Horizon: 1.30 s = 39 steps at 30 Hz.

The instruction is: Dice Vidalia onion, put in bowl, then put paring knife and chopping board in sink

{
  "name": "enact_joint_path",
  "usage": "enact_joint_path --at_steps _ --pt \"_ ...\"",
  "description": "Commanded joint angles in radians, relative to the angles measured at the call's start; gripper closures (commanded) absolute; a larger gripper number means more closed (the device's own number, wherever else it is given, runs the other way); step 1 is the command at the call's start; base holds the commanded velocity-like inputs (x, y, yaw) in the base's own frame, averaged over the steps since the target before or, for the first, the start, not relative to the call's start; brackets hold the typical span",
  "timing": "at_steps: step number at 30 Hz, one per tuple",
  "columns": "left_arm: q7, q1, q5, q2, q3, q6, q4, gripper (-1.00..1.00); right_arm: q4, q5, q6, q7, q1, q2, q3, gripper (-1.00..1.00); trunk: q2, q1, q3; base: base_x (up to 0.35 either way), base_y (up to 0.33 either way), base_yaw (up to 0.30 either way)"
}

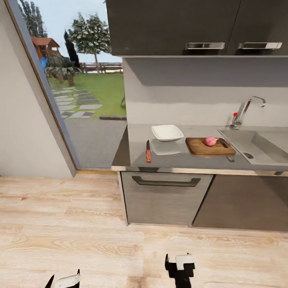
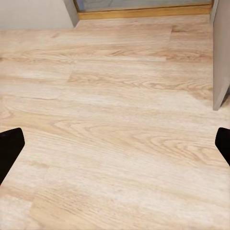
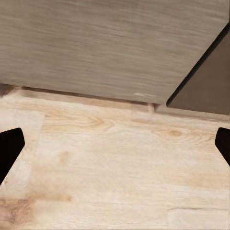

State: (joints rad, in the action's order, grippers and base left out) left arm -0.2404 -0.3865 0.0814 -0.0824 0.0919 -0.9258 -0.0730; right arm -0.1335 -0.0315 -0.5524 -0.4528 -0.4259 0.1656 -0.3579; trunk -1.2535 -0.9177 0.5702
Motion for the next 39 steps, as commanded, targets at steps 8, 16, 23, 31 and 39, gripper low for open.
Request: enact_joint_path --at_steps 8,16,23,31,39 --pt "-0.002 -0.002 0.008 -0.002 0.009 -0.003 -0.004 -1.0 -0.386 -0.004 0.388 -0.025 -0.001 -0.005 -0.006 -1.0 -0.001 0.0 0.001 0.02 0.0 0.004" --pt "-0.002 -0.002 0.008 -0.002 0.009 0.012 -0.004 -1.0 -0.769 -0.003 0.722 -0.052 -0.001 -0.008 -0.003 -1.0 -0.001 0.0 0.001 0.063 0.0 0.0" --pt "-0.002 -0.002 0.008 -0.002 0.009 0.013 -0.004 -1.0 -1.047 -0.002 0.99 -0.073 -0.005 -0.007 0.0 -1.0 -0.001 0.0 0.001 0.003 0.0 0.0" --pt "-0.002 -0.002 0.008 -0.002 0.009 0.013 -0.004 -1.0 -1.199 0.017 1.245 -0.074 -0.181 -0.001 0.002 -1.0 -0.001 0.0 0.001 0.0 0.0 0.0" --pt "-0.002 -0.002 0.008 -0.002 0.009 0.017 -0.004 -1.0 -1.16 0.005 1.423 -0.065 -0.5 0.009 0.003 -1.0 -0.001 0.0 0.001 0.079 0.063 0.0"
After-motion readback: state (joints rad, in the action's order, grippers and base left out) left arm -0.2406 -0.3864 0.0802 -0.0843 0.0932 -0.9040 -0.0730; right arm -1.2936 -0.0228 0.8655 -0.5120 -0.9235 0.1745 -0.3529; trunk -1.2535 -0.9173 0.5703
